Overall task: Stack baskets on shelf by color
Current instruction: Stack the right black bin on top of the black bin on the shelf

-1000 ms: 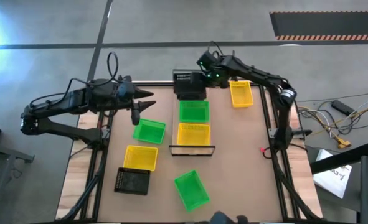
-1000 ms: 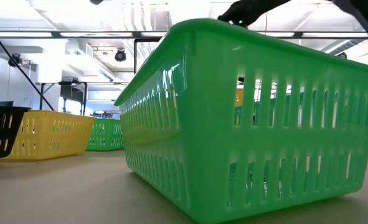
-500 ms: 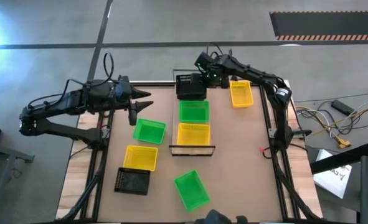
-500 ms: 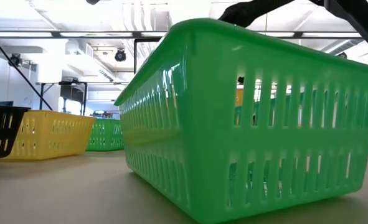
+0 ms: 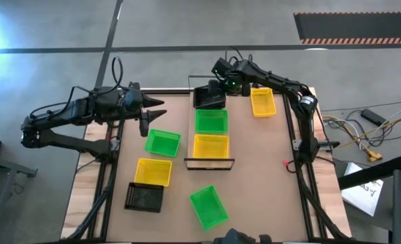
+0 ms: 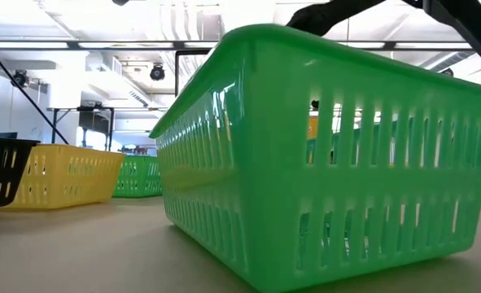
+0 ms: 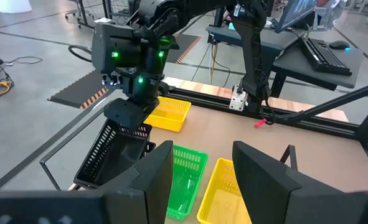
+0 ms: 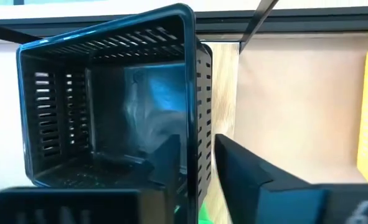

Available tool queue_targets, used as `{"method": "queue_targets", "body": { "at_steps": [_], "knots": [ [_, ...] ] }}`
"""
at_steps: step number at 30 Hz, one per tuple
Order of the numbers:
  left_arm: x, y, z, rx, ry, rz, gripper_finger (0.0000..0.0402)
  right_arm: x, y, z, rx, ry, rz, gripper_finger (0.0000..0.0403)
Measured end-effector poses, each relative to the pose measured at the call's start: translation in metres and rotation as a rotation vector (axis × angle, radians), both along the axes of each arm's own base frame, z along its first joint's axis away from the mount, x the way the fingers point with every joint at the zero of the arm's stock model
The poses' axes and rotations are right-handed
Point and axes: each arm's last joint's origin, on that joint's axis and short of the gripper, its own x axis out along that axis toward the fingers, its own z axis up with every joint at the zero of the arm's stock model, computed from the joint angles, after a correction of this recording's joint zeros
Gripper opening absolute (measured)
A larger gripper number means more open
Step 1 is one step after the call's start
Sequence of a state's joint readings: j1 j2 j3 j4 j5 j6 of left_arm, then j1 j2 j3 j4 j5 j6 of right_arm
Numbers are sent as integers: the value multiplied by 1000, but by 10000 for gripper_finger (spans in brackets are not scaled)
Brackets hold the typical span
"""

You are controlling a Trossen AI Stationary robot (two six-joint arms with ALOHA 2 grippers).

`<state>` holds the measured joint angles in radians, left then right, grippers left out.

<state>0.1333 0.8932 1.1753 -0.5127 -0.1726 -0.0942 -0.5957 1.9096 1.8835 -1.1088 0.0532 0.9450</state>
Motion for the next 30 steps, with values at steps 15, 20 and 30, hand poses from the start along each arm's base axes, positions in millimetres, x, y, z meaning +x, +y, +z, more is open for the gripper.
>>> {"method": "queue_targets", "body": {
  "at_steps": [15,20,30],
  "knots": [
    [2,0,0,-53,-20,13,151,-2,2,6,-33,25,127,118],
    [7,1,-1,-79,-25,19,151,-2,2,6,-34,22,144,55],
    [16,2,-5,-104,-8,25,151,-1,3,6,-45,27,157,32]
  ]
}}
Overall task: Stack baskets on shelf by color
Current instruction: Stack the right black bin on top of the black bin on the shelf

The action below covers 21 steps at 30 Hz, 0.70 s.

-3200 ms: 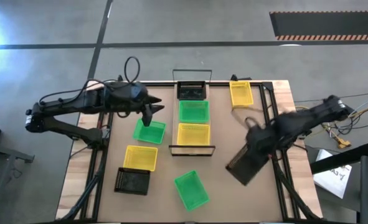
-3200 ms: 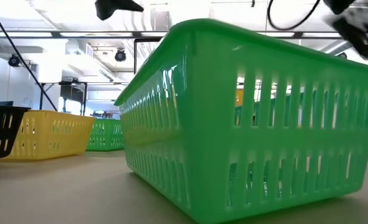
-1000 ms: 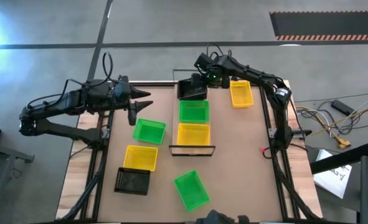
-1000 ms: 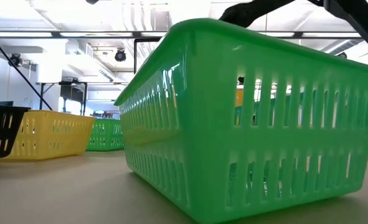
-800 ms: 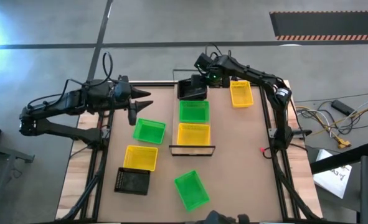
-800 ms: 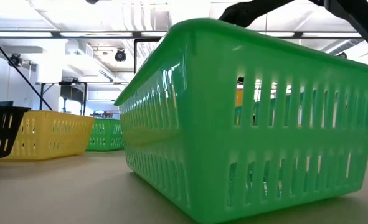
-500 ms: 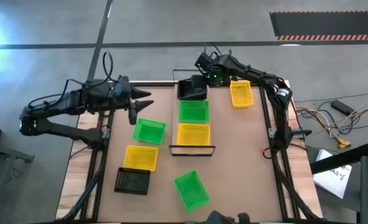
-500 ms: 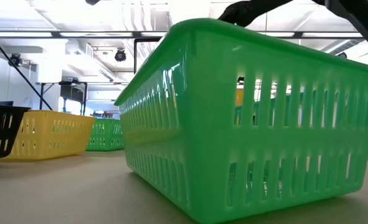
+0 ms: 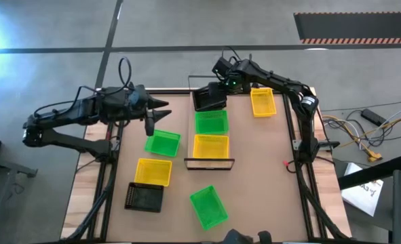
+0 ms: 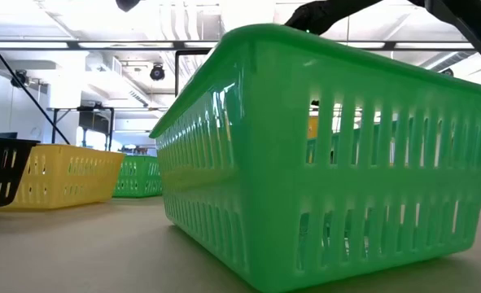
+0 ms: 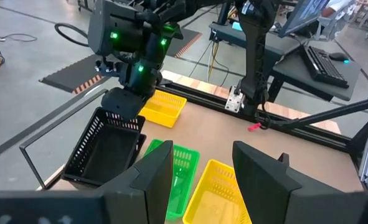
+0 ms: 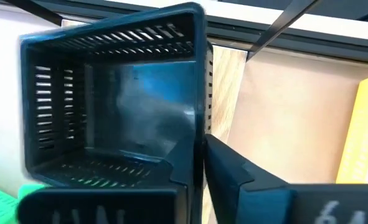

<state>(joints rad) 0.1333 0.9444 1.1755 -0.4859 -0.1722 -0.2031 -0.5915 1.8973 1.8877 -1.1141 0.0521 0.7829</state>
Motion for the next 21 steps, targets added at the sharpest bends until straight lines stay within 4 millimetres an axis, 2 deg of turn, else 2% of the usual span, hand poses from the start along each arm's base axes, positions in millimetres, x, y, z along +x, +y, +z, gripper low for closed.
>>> {"method": "queue_targets", "body": {
  "at_steps": [12,16,21],
  "knots": [
    [3,0,0,8,-2,-2,151,2,1,0,75,-58,-41,155],
    [4,1,-1,8,0,-2,151,3,-1,9,54,-87,-29,151],
    [8,1,-3,6,12,-2,151,1,-4,16,42,-102,-32,106]
  ]
}}
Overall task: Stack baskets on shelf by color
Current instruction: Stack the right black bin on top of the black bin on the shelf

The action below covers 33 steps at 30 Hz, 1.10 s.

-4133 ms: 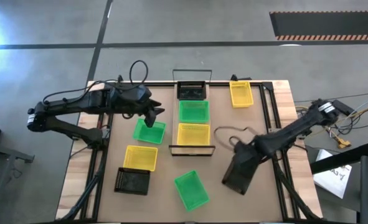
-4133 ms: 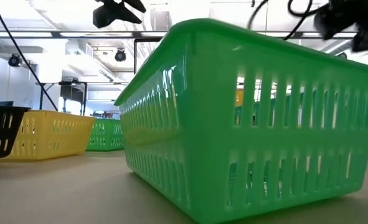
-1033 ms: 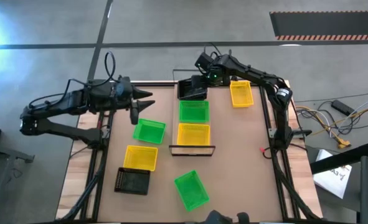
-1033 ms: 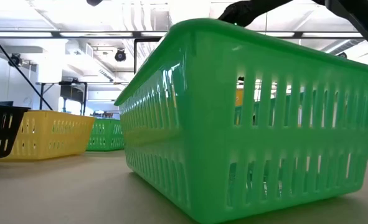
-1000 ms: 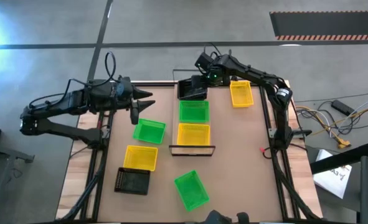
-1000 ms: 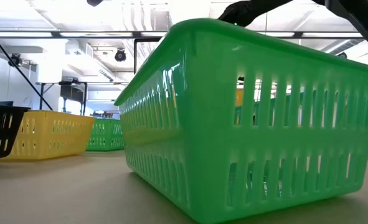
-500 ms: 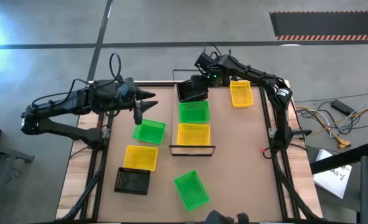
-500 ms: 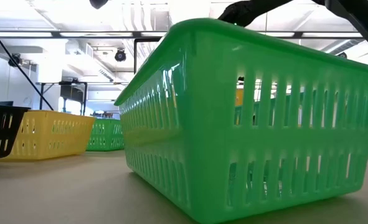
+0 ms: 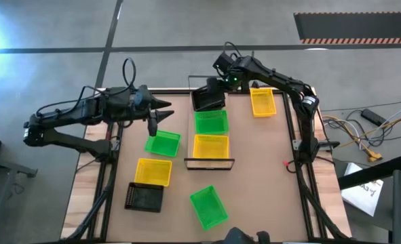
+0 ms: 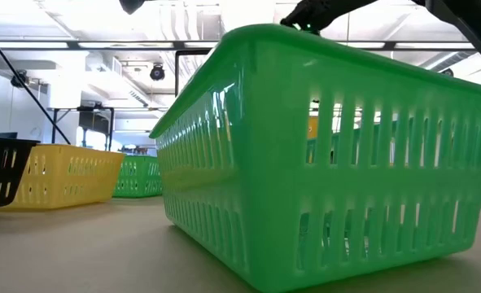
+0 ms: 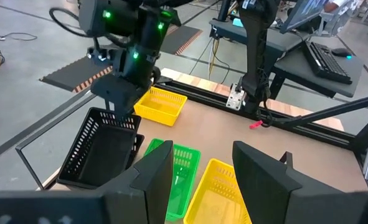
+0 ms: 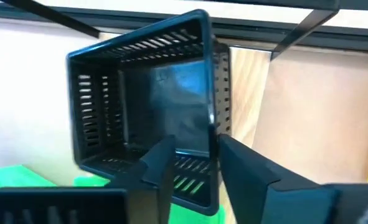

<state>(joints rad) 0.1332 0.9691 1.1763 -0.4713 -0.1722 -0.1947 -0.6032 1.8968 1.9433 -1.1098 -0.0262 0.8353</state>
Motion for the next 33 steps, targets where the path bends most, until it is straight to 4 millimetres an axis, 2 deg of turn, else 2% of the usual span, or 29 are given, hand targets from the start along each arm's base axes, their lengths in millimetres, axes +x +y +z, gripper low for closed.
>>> {"method": "queue_targets", "body": {
  "at_steps": [7,12,19,27,33],
  "knots": [
    [0,0,-1,0,3,0,151,4,-2,-20,29,50,12,48],
    [0,0,1,1,-2,-1,151,5,-3,-19,38,39,-4,13],
    [0,0,1,16,2,-5,151,3,0,-4,74,-35,-52,10],
    [0,0,1,43,-3,-12,151,4,1,-20,120,-1,-91,9],
    [0,0,2,44,-8,-14,151,11,2,-24,83,3,-94,19]
  ]
}}
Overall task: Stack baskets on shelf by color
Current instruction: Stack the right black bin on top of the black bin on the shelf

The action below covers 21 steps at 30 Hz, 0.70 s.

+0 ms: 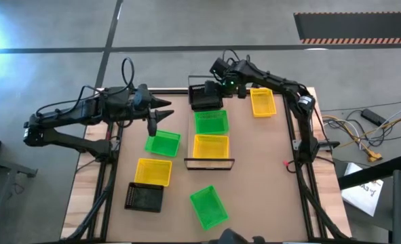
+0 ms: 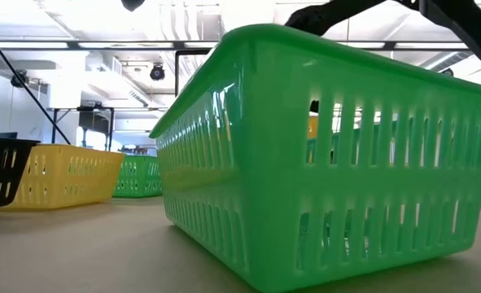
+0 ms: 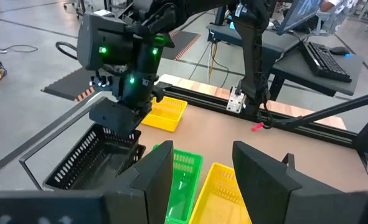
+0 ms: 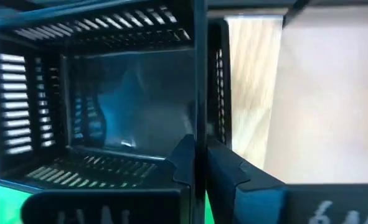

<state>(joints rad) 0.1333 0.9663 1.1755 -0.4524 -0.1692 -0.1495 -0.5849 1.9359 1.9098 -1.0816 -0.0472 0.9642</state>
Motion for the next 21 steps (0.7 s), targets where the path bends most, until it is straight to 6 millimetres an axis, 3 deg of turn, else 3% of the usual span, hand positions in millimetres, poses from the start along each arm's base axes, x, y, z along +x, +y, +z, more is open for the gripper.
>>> {"method": "queue_targets", "body": {
  "at_steps": [14,21],
  "knots": [
    [0,0,1,-1,-1,-4,151,-2,1,-6,-42,76,11,130],
    [0,0,1,-1,-2,-7,151,-6,4,-24,-4,126,4,131]
  ]
}}
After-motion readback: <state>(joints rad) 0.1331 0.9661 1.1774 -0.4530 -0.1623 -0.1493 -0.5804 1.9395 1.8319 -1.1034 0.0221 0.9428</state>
